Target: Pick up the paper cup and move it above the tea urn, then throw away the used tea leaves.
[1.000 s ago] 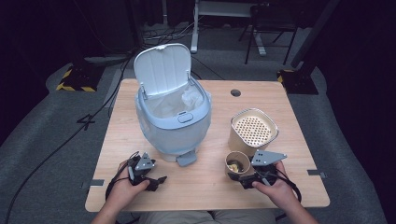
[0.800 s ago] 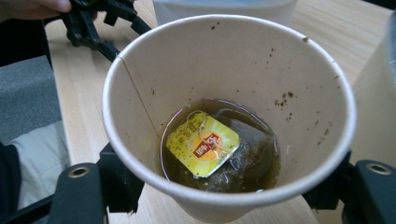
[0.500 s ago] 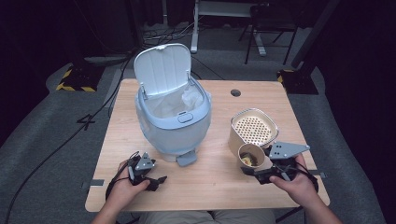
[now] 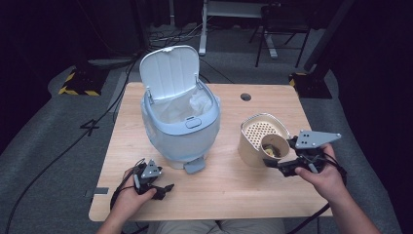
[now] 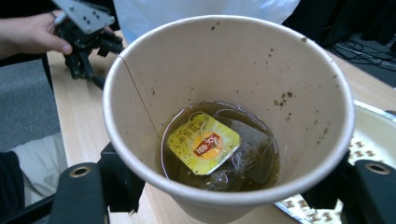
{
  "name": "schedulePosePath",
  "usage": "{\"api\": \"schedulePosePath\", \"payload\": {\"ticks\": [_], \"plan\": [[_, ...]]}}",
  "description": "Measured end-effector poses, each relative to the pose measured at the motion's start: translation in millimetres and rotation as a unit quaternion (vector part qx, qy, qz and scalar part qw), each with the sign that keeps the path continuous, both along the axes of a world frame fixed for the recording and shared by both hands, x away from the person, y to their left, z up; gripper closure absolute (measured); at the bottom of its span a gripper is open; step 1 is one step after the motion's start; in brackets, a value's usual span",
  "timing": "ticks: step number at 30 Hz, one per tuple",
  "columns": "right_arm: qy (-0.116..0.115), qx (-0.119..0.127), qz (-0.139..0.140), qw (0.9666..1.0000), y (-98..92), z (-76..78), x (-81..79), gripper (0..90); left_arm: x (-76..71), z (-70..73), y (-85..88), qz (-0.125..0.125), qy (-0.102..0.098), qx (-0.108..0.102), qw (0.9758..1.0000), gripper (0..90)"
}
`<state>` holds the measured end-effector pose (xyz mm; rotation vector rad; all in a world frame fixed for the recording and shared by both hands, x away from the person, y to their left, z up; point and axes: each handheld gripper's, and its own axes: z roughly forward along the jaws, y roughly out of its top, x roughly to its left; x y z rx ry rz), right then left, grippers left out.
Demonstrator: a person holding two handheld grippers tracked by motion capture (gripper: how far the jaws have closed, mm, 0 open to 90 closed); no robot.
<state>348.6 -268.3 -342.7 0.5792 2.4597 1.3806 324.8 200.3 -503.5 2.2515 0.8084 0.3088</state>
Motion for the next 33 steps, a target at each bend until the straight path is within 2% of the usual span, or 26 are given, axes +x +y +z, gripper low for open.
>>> {"api": "schedulePosePath", "payload": {"ticks": [3, 10, 16, 18, 19, 20, 21, 25, 28, 29, 30, 31, 33], "plan": [[0.002, 0.004, 0.000, 1.0000, -2.1, 4.0, 4.0, 30.1, 0.0, 0.0, 0.0, 0.000, 0.000, 0.000, 1.0000, 21.0], [0.012, 0.012, -0.012, 0.9998, -11.9, 14.0, 28.5, 30.3, 0.1, 0.0, 0.1, -0.001, 0.001, 0.000, 1.0000, 21.0], [0.009, 0.004, -0.024, 0.9997, -14.4, 18.5, 39.6, 30.3, 0.1, 0.0, 0.0, -0.001, 0.001, 0.000, 1.0000, 20.9], [-0.010, -0.011, -0.032, 0.9994, -13.8, 20.7, 44.7, 30.3, 0.1, 0.0, 0.0, -0.001, 0.001, -0.001, 1.0000, 20.8], [-0.010, -0.011, -0.032, 0.9994, -13.8, 20.7, 44.7, 30.3, 0.1, 0.0, 0.0, -0.001, 0.001, -0.001, 1.0000, 20.8], [-0.027, -0.026, -0.037, 0.9986, -13.5, 22.5, 49.2, 30.3, 0.1, 0.0, 0.0, -0.001, 0.001, -0.001, 1.0000, 20.8], [-0.027, -0.026, -0.037, 0.9986, -13.5, 22.5, 49.2, 30.3, 0.1, 0.0, 0.0, -0.001, 0.001, -0.001, 1.0000, 20.7], [-0.066, -0.046, -0.038, 0.9960, -16.2, 23.6, 62.4, 30.6, 0.1, 0.0, 0.0, -0.001, 0.001, -0.001, 1.0000, 20.7], [-0.103, -0.068, -0.038, 0.9917, -19.2, 24.7, 71.8, 30.6, 0.0, 0.0, 0.0, -0.001, 0.001, -0.001, 1.0000, 20.8], [-0.103, -0.068, -0.038, 0.9917, -19.2, 24.7, 71.8, 30.6, 0.0, 0.0, 0.0, -0.001, 0.001, -0.001, 1.0000, 20.8], [-0.111, -0.087, -0.043, 0.9891, -21.0, 24.3, 75.8, 30.6, -0.3, 0.0, 0.0, -0.001, 0.001, 0.000, 1.0000, 20.8], [-0.111, -0.087, -0.043, 0.9891, -21.0, 24.3, 75.8, 30.6, -0.3, 0.0, 0.0, -0.001, 0.001, 0.000, 1.0000, 20.9], [-0.123, -0.110, -0.047, 0.9851, -22.6, 23.1, 79.3, 30.6, -0.7, -0.1, -0.1, 0.000, 0.002, -0.002, 1.0000, 20.9]]}}
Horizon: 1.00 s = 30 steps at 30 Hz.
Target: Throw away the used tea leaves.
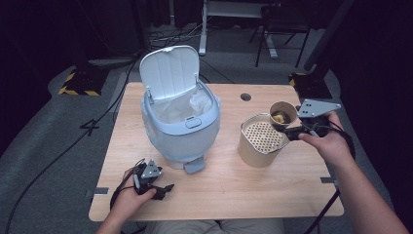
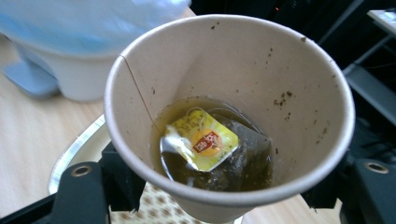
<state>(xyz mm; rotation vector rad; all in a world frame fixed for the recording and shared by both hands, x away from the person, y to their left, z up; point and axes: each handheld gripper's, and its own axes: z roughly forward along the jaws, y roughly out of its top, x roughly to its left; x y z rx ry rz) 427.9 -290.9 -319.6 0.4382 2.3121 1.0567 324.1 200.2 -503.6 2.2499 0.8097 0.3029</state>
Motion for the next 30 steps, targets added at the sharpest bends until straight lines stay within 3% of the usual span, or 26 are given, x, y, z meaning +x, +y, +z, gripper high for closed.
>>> {"api": "schedulePosePath", "payload": {"ticks": [1, 4, 6, 8, 13, 16, 19, 20, 21, 23, 25, 26, 28, 29, 30], "plan": [[-0.015, -0.021, -0.004, 0.9997, -1.4, -1.3, 2.7, 30.6, -0.2, 0.0, 0.1, 0.000, -0.001, 0.001, 1.0000, 20.9], [-0.029, -0.038, -0.006, 0.9988, -2.5, -2.3, 4.5, 30.6, -1.0, 0.0, 0.1, 0.002, -0.001, 0.001, 1.0000, 21.1], [-0.072, -0.082, -0.012, 0.9939, -2.6, -4.3, 5.7, 30.7, -1.4, 0.1, 0.3, 0.002, -0.002, 0.001, 1.0000, 21.2], [-0.081, -0.093, -0.014, 0.9923, -2.1, -4.7, 5.6, 30.8, -1.5, 0.2, 0.4, 0.002, -0.002, 0.002, 1.0000, 21.1], [-0.144, -0.164, -0.029, 0.9754, 4.2, -7.8, 3.1, 30.9, -1.3, 0.1, 0.4, 0.002, -0.001, 0.001, 1.0000, 21.1], [-0.176, -0.219, -0.031, 0.9591, 9.1, -11.0, 1.0, 30.9, -1.2, 0.1, 0.4, 0.002, -0.001, 0.000, 1.0000, 21.0], [-0.196, -0.254, -0.029, 0.9467, 12.6, -14.3, -0.1, 30.9, -1.2, 0.1, 0.4, 0.002, -0.001, 0.000, 1.0000, 21.0], [-0.207, -0.270, -0.032, 0.9397, 14.3, -16.3, -0.6, 30.9, -1.2, 0.0, 0.4, 0.001, -0.001, 0.000, 1.0000, 21.0], [-0.214, -0.282, -0.032, 0.9348, 15.3, -17.3, -0.9, 30.9, -1.1, 0.1, 0.4, 0.001, -0.001, 0.000, 1.0000, 21.0], [-0.235, -0.318, -0.037, 0.9178, 19.2, -20.6, -2.1, 30.9, -1.2, 0.1, 0.4, 0.001, -0.001, 0.000, 1.0000, 20.9], [-0.245, -0.339, -0.035, 0.9077, 21.3, -22.4, -2.1, 30.9, -1.1, 0.1, 0.4, 0.001, -0.001, 0.000, 1.0000, 20.9], [-0.251, -0.353, -0.033, 0.9010, 22.7, -23.8, -2.0, 30.9, -1.2, 0.1, 0.4, 0.001, -0.001, 0.000, 1.0000, 20.9], [-0.259, -0.371, -0.026, 0.8915, 24.6, -26.8, -1.9, 30.9, -1.1, 0.1, 0.4, 0.001, -0.001, 0.000, 1.0000, 20.9], [-0.259, -0.371, -0.026, 0.8915, 24.6, -26.8, -1.9, 30.9, -1.1, 0.1, 0.4, 0.001, -0.001, 0.000, 1.0000, 20.9], [-0.263, -0.384, -0.024, 0.8847, 25.1, -28.6, -1.9, 30.9, -1.1, 0.1, 0.4, 0.001, -0.001, 0.000, 1.0000, 20.9]]}}
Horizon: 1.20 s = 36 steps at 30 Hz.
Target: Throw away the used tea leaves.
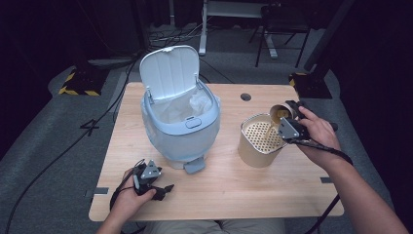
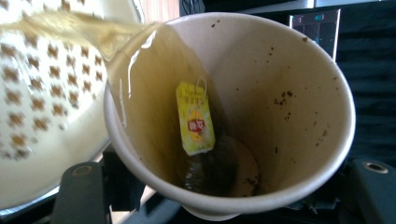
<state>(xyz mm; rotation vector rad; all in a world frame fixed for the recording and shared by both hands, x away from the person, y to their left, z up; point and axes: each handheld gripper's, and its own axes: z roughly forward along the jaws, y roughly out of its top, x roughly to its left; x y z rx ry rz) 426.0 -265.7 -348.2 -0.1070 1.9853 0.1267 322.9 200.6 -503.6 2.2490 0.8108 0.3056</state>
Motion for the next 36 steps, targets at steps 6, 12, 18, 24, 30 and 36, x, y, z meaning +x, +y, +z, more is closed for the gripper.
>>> {"api": "schedulePosePath", "payload": {"ticks": [6, 12, 18, 24, 30, 36], "plan": [[-0.059, -0.106, -0.007, 0.9926, 2.7, -11.9, -0.8, 31.1, 0.0, 0.0, 0.0, 0.000, 0.000, 0.000, 1.0000, 20.9], [-0.110, -0.198, 0.004, 0.9739, 5.5, -16.1, -3.6, 31.0, 0.0, 0.0, 0.0, 0.000, 0.000, 0.000, 1.0000, 20.9], [-0.154, -0.291, 0.018, 0.9442, 8.9, -21.8, -6.9, 30.7, -0.1, 0.0, 0.0, 0.000, 0.000, 0.000, 1.0000, 20.9], [-0.203, -0.341, 0.020, 0.9176, 13.0, -21.6, -12.2, 30.8, -0.1, 0.0, 0.0, 0.000, 0.000, 0.001, 1.0000, 21.0], [-0.229, -0.374, 0.031, 0.8983, 17.0, -20.7, -15.1, 30.8, -0.1, 0.0, 0.0, 0.000, -0.001, 0.001, 1.0000, 20.9], [-0.246, -0.395, 0.040, 0.8841, 19.7, -22.2, -16.7, 30.7, -0.1, 0.0, 0.0, 0.000, -0.001, 0.000, 1.0000, 20.9]]}}
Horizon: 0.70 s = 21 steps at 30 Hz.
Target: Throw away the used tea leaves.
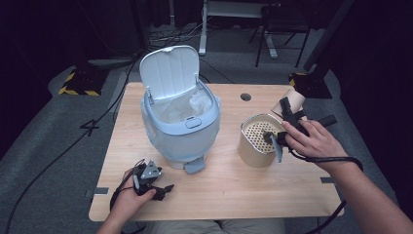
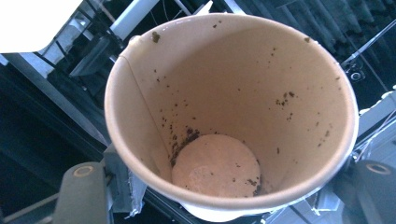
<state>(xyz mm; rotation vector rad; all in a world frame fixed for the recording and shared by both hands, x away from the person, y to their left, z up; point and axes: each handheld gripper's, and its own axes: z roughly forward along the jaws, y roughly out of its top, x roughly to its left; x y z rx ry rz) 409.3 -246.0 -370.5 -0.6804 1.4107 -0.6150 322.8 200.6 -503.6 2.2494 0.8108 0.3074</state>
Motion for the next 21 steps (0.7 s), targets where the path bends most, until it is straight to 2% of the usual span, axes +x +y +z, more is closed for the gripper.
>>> {"api": "schedulePosePath", "payload": {"ticks": [5, 10, 17, 21], "plan": [[-0.015, -0.013, 0.007, 0.9998, 2.6, 0.5, -2.3, 30.5, 0.0, 0.0, 0.0, 0.000, 0.000, 0.000, 1.0000, 20.9], [-0.017, -0.016, 0.011, 0.9997, 3.5, -0.3, -3.4, 30.4, 0.0, 0.0, 0.0, 0.000, 0.000, 0.000, 1.0000, 21.0], [-0.011, 0.007, 0.014, 0.9998, 3.3, -0.3, -3.7, 30.2, 0.0, 0.0, 0.0, 0.000, 0.000, 0.000, 1.0000, 20.9], [-0.017, 0.006, 0.018, 0.9997, 3.3, -0.9, -4.3, 29.8, 0.0, 0.0, 0.0, 0.000, 0.000, 0.001, 1.0000, 20.9]]}}
